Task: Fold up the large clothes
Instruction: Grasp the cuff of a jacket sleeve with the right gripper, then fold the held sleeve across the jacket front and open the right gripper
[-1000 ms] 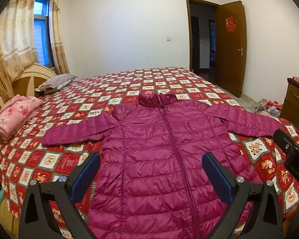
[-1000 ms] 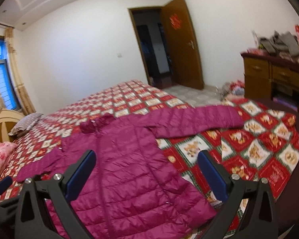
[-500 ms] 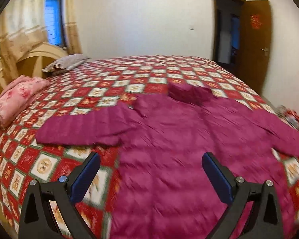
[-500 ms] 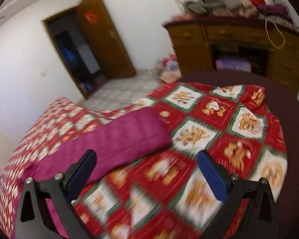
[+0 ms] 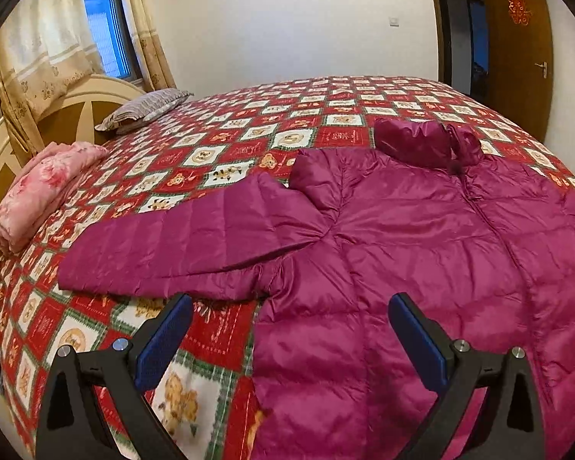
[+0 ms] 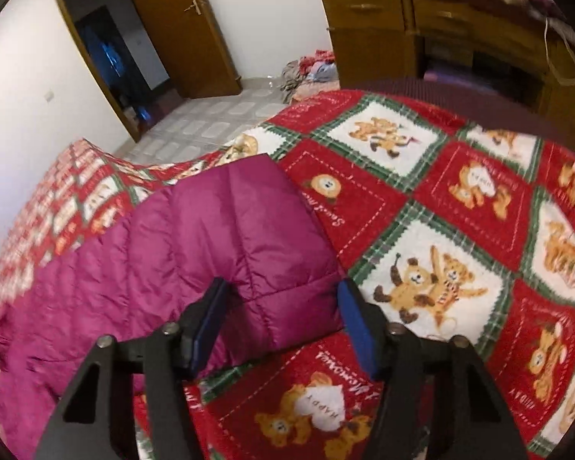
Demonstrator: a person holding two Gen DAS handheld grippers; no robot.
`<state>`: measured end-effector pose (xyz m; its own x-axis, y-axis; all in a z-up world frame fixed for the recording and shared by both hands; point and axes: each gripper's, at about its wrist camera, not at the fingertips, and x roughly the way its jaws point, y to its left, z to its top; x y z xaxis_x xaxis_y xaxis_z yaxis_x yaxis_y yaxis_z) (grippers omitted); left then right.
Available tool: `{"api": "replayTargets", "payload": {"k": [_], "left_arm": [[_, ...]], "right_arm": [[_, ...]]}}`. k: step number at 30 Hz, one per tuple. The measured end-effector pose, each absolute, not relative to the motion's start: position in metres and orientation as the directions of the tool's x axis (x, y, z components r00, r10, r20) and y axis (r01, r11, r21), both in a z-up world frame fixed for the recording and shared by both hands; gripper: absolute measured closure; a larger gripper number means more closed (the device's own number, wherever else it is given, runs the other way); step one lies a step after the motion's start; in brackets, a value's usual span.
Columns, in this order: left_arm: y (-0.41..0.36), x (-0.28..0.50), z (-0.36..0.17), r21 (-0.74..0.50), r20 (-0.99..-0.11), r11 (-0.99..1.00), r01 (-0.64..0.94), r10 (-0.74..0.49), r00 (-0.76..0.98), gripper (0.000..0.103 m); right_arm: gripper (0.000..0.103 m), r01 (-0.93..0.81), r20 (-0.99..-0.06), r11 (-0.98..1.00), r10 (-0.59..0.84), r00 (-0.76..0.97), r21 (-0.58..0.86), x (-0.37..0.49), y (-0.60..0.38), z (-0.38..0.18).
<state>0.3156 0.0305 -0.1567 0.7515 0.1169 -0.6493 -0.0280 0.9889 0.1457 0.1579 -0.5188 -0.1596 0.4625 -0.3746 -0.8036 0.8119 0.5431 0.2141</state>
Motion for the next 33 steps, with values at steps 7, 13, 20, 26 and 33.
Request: {"api": "replayTargets", "payload": {"k": [7,13,20,26,33], "left_arm": [[0.033,0.322,-0.194,0.191,-0.634,0.981,-0.018,0.137,0.761,0.001],[0.037,0.326,-0.204,0.149,-0.665,0.989,-0.001,0.101,0.740,0.001],[0.057,0.335,-0.212,-0.036,-0.720,0.999,0.031,-0.047,0.692,0.001],[0.055,0.332,-0.212,-0.037,-0.708,0.999,0.032,-0.049,0.705,0.001],[0.058,0.330,-0.213,-0.056,-0.696,0.998,0.036,-0.065,0.715,0.001]], "right_arm": [[0.090,0.759,-0.800,0.650,-0.439,0.409,0.031,0.172,-0.505,-0.153],[0.092,0.691,-0.714,0.723,-0.484,0.505,-0.001,0.180,-0.474,-0.101],[0.092,0.457,-0.631,0.885,-0.304,0.714,0.090,0.219,-0.382,-0.039],[0.092,0.187,-0.604,0.972,-0.065,0.794,0.142,0.266,-0.275,-0.028],[0.092,-0.044,-0.597,0.976,0.167,0.785,0.215,0.301,-0.170,-0.042]]}}
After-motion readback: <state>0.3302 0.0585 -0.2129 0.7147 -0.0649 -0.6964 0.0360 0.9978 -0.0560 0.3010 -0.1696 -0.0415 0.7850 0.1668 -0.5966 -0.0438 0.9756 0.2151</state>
